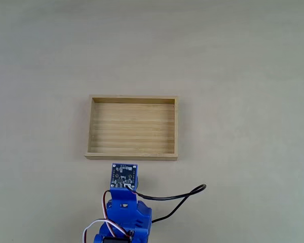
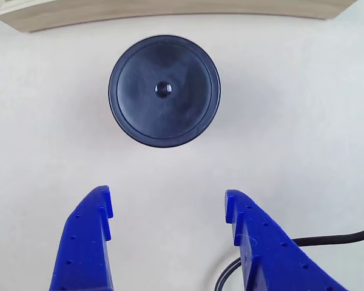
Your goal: Place the black cylinder in the wooden box then return to rest.
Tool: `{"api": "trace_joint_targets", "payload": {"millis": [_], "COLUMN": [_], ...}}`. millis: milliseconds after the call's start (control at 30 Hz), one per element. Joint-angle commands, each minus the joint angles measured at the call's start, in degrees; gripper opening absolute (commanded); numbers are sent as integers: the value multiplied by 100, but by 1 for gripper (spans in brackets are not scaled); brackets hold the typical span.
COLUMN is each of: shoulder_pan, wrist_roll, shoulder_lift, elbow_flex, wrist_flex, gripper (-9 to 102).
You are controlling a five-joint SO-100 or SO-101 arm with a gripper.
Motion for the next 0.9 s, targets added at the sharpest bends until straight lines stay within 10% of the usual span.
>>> {"api": "trace_joint_targets", "payload": {"millis": [0, 867], "shoulder_pan": [18, 123], "wrist_roll": [105, 624], "shoulder_lift": [396, 1705], "elbow_flex": [-835, -1327], "wrist_flex": [-193, -1450], "gripper": [31, 32]}}
